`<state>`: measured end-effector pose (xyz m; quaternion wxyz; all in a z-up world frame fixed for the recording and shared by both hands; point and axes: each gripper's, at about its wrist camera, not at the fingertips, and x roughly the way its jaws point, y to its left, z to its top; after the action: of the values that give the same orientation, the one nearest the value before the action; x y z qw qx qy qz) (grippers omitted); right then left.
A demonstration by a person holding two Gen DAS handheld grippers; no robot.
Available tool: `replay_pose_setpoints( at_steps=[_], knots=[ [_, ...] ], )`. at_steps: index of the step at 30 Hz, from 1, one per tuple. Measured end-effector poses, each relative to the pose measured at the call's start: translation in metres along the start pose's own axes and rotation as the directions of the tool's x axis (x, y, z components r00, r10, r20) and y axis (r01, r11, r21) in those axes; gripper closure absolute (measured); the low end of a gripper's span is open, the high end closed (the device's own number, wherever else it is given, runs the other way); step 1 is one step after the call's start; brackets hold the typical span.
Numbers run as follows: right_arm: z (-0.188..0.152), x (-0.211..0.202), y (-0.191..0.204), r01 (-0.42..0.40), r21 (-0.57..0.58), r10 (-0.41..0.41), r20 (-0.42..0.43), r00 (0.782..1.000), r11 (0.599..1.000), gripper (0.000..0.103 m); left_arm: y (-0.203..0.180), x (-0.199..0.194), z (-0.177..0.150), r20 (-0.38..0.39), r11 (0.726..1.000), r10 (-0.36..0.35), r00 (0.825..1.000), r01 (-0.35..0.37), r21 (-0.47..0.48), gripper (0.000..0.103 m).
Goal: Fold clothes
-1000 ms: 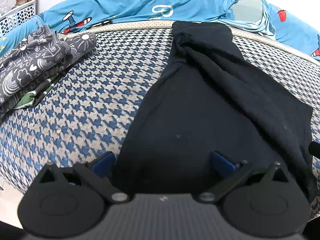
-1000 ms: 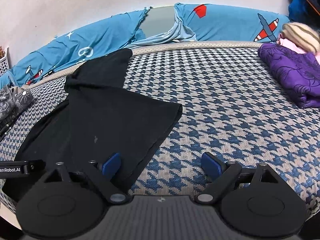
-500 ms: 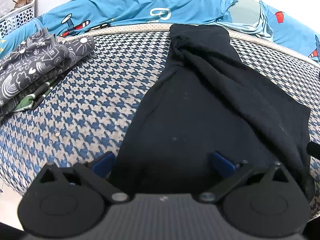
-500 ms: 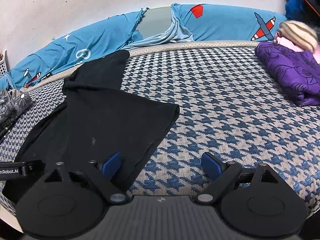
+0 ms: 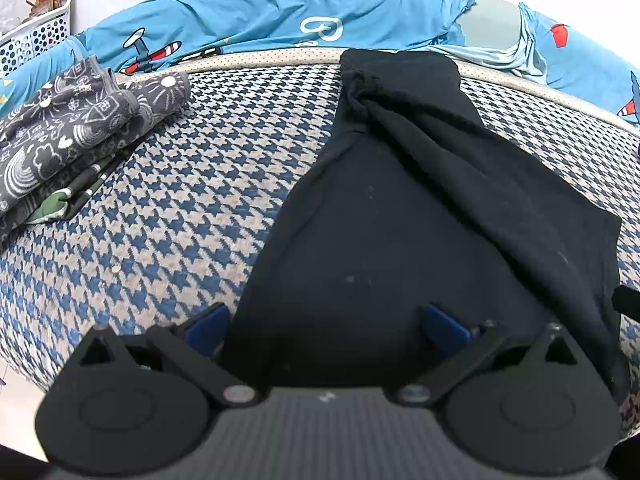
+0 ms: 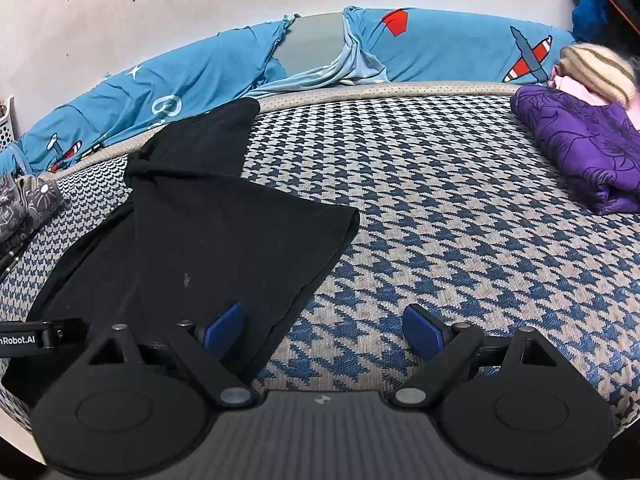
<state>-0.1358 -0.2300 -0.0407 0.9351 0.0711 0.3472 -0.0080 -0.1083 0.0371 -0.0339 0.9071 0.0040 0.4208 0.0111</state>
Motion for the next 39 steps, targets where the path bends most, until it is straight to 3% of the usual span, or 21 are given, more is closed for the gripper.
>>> replay_pose_setpoints(
  at_steps=[31,39],
  knots=[
    [0.0016,-0.0008,-0.0025,-0.003,0.010,0.003,-0.003,1.000,1.000,0.016,0.0042,-0.0006,0.0019,0.012,0.999,0.024,1.000,-0.023,-0.036,0.000],
    [0.0044,-0.0053,-0.0094,0.010,0.064,-0.010,-0.001,1.000,0.998,0.016,0.0015,-0.0016,0.0051,0.016,0.999,0.014,1.000,-0.013,-0.047,0.000]
  ],
)
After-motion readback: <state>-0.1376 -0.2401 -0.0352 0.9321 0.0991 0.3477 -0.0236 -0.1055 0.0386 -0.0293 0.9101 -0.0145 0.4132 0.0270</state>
